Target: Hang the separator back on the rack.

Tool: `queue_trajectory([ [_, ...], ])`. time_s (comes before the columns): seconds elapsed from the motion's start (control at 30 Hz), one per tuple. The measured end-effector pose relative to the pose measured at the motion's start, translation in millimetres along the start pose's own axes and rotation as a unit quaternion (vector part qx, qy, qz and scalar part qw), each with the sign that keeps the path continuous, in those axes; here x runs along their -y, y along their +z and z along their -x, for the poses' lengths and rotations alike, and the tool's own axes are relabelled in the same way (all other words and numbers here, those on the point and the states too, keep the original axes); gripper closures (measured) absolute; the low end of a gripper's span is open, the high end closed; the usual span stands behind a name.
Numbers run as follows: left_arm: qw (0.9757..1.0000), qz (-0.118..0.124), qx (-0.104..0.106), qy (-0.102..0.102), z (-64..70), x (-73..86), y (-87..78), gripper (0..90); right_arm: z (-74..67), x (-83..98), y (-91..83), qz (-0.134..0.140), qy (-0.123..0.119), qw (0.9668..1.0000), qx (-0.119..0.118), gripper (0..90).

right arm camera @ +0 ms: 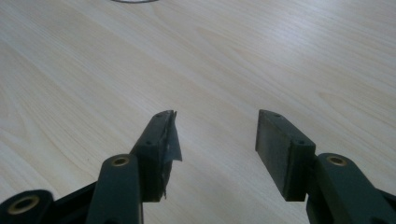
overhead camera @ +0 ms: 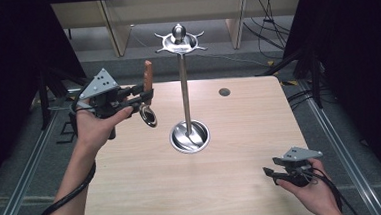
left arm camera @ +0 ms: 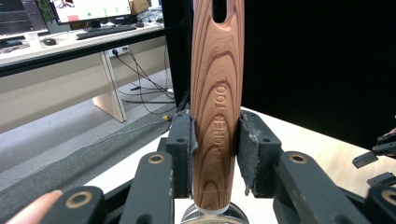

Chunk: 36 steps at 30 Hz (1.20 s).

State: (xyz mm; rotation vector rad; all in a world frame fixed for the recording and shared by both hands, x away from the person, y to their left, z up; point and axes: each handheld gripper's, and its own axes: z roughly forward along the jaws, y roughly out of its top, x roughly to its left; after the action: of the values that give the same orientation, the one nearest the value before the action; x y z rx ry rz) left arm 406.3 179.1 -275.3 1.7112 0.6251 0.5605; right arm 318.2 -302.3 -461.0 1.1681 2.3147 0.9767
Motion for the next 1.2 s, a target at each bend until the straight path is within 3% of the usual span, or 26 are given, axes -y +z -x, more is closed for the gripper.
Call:
queue_trajectory([
  [1.2,0.9999,-0.001,0.008,-0.007,-12.6,-16.6,9.0,67.1,0.4,-0.2,0.2,-0.002,-0.001,1.0,-0.002,48.0],
])
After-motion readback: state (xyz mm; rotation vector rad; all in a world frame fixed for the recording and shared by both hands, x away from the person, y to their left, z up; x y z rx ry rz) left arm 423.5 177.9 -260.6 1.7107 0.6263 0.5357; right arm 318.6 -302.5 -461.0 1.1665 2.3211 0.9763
